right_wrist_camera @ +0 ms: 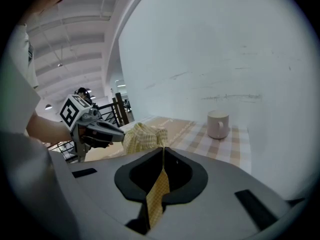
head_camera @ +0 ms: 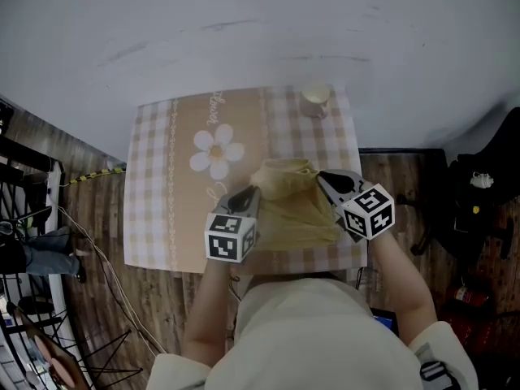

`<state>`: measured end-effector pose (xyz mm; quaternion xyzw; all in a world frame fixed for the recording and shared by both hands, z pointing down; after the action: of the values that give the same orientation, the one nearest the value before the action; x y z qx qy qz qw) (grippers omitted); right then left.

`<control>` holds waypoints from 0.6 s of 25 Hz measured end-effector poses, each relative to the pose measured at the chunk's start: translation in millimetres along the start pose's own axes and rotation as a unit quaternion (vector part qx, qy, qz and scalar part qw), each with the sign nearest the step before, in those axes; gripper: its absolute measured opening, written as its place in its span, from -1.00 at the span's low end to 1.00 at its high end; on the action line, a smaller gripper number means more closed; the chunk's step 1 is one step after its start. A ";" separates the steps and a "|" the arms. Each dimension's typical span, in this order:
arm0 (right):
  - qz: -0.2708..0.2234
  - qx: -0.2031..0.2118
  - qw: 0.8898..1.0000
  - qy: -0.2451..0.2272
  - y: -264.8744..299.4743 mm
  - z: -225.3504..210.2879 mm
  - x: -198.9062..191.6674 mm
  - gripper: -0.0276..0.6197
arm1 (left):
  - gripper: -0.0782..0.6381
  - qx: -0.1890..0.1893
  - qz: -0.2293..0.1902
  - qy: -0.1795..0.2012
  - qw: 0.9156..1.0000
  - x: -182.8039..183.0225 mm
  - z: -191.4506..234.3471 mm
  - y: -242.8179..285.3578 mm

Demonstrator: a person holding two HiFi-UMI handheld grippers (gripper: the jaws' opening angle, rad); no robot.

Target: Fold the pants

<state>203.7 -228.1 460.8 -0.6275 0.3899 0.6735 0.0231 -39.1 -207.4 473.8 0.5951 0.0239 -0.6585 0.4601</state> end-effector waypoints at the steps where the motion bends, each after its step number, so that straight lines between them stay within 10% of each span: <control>1: 0.001 0.005 1.000 -0.002 -5.6 3.6 -4.8 -0.89 | -0.73 0.000 0.001 -0.001 1.000 -5.9 -5.2 -4.3; 15: 0.025 0.038 0.999 -0.021 -48.7 34.2 -69.8 -0.89 | -0.73 0.040 0.045 0.004 0.998 -77.0 -52.7 -25.5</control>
<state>215.5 -143.3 493.8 -0.6021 0.4305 0.6713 0.0384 -25.3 -117.8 507.4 0.6161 -0.0276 -0.6352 0.4650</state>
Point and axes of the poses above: the fingertips, and each gripper's own axes: y forward along the fingers, z to its left, x out of its top, the point moved 8 cm from there along -y, backward along the fingers, and after that the axes turned 9 degrees about -x, right-handed, at the moved point
